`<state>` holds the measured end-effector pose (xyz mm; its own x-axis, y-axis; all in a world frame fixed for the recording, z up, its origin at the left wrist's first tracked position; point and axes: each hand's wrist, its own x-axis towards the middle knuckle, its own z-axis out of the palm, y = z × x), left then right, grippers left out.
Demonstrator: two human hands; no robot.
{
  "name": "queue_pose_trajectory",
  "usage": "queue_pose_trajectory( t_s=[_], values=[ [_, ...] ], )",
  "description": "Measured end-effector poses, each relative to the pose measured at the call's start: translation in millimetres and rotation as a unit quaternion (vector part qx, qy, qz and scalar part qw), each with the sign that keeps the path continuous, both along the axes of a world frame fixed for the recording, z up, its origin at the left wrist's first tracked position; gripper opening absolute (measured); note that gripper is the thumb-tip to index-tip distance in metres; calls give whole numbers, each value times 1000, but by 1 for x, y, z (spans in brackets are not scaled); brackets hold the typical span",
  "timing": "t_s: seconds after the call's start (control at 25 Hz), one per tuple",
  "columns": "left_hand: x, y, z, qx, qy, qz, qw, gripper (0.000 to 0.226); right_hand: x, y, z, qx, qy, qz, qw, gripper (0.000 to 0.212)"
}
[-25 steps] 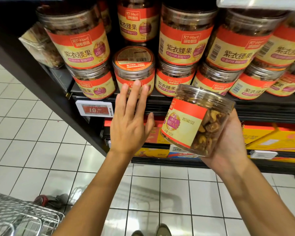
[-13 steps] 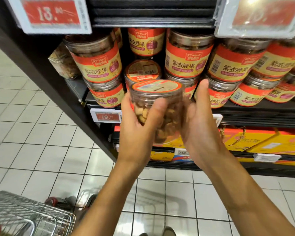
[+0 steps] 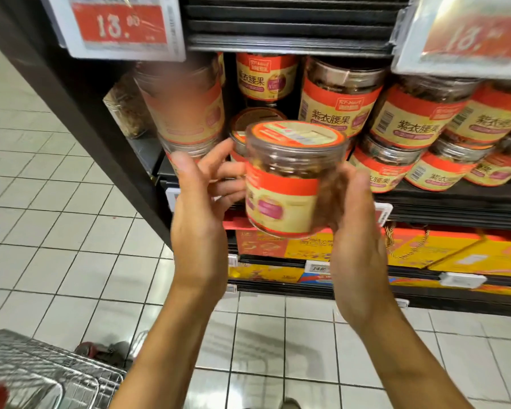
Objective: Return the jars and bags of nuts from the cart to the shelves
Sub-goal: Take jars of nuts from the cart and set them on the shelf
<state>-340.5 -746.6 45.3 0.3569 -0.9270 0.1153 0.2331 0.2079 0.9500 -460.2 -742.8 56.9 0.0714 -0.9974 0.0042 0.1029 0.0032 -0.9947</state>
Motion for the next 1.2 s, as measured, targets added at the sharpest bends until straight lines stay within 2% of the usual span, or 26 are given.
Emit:
queue_pose_trajectory(
  t_s=[0.08, 0.12, 0.16, 0.24, 0.28, 0.4, 0.48, 0.56, 0.6, 0.68, 0.72, 0.84, 1.0, 1.08, 1.2],
  values=[
    [-5, 1, 1, 18, -64, 35, 997, 41, 5, -5, 0, -15, -43, -22, 999, 44],
    [-8, 1, -2, 24, -97, 59, 993, 34, 9, -7, 3, -13, -74, -13, 997, 43],
    [-10, 0, -1, 24, -87, 63, 994, 37, 12, -11, 4, -24, -91, -1, 996, 47],
    [-13, -4, 6, 27, 6, 26, 999, 51, 18, -21, 8, -48, -75, 9, 996, 59],
    [-12, -6, 7, 18, 36, 15, 999, 51, 20, -27, 9, -55, -40, 1, 998, 60],
    [-11, -10, 6, 6, 26, 52, 998, 48, 18, -23, -3, -83, 69, -77, 991, 61],
    [-13, -9, 3, 17, -5, 98, 995, 38, 13, 1, -16, -155, 75, -114, 978, 56],
    [-17, -12, 5, 24, -57, 150, 987, 21, 9, 21, -26, -224, 66, -95, 968, 48],
    [-18, -13, 5, 10, -62, 157, 986, 21, 8, 25, -28, -247, 75, -78, 963, 46],
    [-17, -18, 13, -35, -50, 165, 984, 25, 8, 20, -28, -270, 81, -53, 958, 48],
    [-15, -21, 15, -53, -75, 169, 981, 34, 9, 14, -26, -274, 77, -51, 957, 50],
    [-7, -28, 14, -75, -157, 126, 977, 57, 11, -6, -19, -295, 79, -58, 950, 51],
    [-2, -37, 4, -82, -72, 15, 994, 49, 10, -35, -21, -320, 175, -69, 929, 49],
    [3, -40, -3, -72, -134, 12, 988, 49, 9, -44, -24, -284, 194, -54, 938, 50],
    [12, -40, -15, -77, -276, 73, 955, 47, 6, -49, -30, -262, 208, -32, 942, 52]
  ],
)
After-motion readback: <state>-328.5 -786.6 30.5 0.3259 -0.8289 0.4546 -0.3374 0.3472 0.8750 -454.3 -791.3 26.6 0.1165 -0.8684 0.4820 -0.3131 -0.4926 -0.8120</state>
